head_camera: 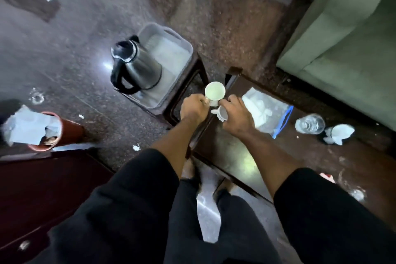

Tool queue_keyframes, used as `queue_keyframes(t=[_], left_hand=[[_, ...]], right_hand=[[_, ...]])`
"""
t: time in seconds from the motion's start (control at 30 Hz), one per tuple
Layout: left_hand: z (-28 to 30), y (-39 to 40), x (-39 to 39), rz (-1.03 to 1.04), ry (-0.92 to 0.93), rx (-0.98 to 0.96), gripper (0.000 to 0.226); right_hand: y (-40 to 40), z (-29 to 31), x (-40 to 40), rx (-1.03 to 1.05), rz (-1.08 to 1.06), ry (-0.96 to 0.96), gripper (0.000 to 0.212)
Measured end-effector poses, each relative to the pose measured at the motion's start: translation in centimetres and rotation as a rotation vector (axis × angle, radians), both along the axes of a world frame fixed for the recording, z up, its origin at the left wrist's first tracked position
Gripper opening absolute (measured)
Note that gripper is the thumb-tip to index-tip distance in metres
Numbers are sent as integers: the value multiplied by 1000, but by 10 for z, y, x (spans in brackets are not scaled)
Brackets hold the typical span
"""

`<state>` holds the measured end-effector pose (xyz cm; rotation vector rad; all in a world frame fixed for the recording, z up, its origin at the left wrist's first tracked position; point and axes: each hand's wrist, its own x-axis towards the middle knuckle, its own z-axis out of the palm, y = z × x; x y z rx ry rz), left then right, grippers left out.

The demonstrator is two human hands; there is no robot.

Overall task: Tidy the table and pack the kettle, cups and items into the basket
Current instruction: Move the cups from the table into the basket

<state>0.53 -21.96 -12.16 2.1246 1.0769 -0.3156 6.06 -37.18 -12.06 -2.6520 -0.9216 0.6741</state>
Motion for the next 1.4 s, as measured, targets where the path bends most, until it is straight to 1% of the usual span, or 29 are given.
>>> queue_keyframes(t=[0.07,0.23,0.33,0.43,0.53,0.63,0.77,0.87,1.0,1.1,1.2,1.27,1.33,1.4], left_hand=[[29,29,3,24,-15,31,21],[90,114,29,-29,-11,147,24],[111,175,55,-131,-2,226,25],[115,239,88,-258,48,250,31],[100,299,112,-373,96,242,26],[69,348,136,-475,177,199,19],[25,386,153,-573,233,189,24],[-8,399,155,-616,269,149,18],[-48,404,155,-619,281,88,22],[-66,405,152,-562,292,112,24],[-74,406,150,-480,237,146,19],[-77,407,148,-444,214,139,21],[-76,407,144,-428,209,126,29],[-72,407,138,-385,173,129,33]], right_hand=[[30,25,7,13,24,-7,54],[109,72,34,65,14,-35,53],[164,88,54,110,-43,-46,50],[219,84,74,137,-157,2,59],[268,62,93,99,-187,15,62],[307,27,107,62,-194,13,63],[331,-17,114,17,-236,14,57],[338,-47,117,-30,-232,19,52],[346,-74,121,-129,-166,19,60],[354,-86,122,-168,-155,25,61],[358,-93,121,-163,-158,7,61],[359,-95,120,-149,-162,1,62],[357,-93,117,-130,-172,20,68],[355,-86,113,-141,-184,28,81]])
